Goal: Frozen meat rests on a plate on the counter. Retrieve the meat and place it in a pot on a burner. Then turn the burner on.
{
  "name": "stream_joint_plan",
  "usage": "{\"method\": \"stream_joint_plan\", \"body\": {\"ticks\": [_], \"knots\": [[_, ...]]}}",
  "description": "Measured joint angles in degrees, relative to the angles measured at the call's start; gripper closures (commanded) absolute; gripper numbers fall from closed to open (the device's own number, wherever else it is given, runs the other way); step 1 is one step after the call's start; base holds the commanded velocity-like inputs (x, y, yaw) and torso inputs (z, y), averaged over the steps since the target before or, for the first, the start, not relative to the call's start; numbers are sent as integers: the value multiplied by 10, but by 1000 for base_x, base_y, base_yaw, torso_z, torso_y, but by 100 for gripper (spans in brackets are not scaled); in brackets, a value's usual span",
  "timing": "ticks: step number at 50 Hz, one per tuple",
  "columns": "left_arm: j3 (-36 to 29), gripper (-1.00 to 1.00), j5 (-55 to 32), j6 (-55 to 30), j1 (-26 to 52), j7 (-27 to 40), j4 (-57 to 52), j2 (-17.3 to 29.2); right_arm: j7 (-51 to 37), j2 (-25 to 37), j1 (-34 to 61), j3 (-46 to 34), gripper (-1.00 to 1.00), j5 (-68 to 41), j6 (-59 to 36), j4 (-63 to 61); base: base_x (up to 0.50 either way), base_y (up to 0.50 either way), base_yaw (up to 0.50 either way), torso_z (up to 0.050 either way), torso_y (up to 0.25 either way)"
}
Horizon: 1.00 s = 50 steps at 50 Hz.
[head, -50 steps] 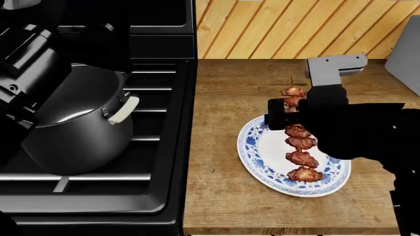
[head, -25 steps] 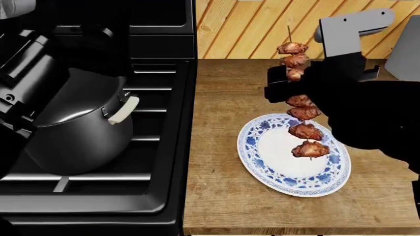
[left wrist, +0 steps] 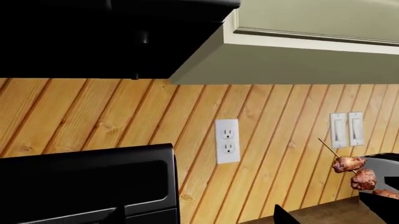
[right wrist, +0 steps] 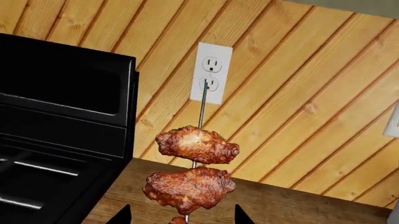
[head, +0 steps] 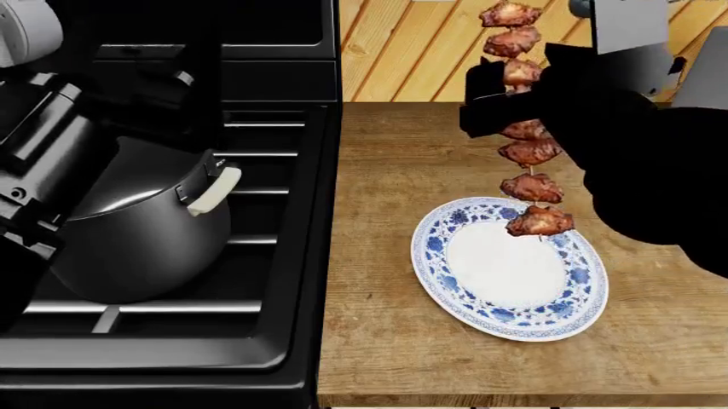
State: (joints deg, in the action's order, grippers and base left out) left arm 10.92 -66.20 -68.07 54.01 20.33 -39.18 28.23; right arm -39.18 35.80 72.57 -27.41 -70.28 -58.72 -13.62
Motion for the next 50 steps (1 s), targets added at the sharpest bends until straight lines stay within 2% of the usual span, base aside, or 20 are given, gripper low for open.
{"method": "stream_joint_plan", "body": {"ticks": [31, 50], "knots": [[6, -100, -9, 14, -8, 7, -2, 10, 80, -17, 69, -10, 100, 46, 44, 34, 0, 0, 0, 0, 0], [8, -100, -14, 20, -13, 12, -3, 16, 118, -18, 102, -42, 100, 81, 48, 34, 0, 483, 0, 0, 0]]}}
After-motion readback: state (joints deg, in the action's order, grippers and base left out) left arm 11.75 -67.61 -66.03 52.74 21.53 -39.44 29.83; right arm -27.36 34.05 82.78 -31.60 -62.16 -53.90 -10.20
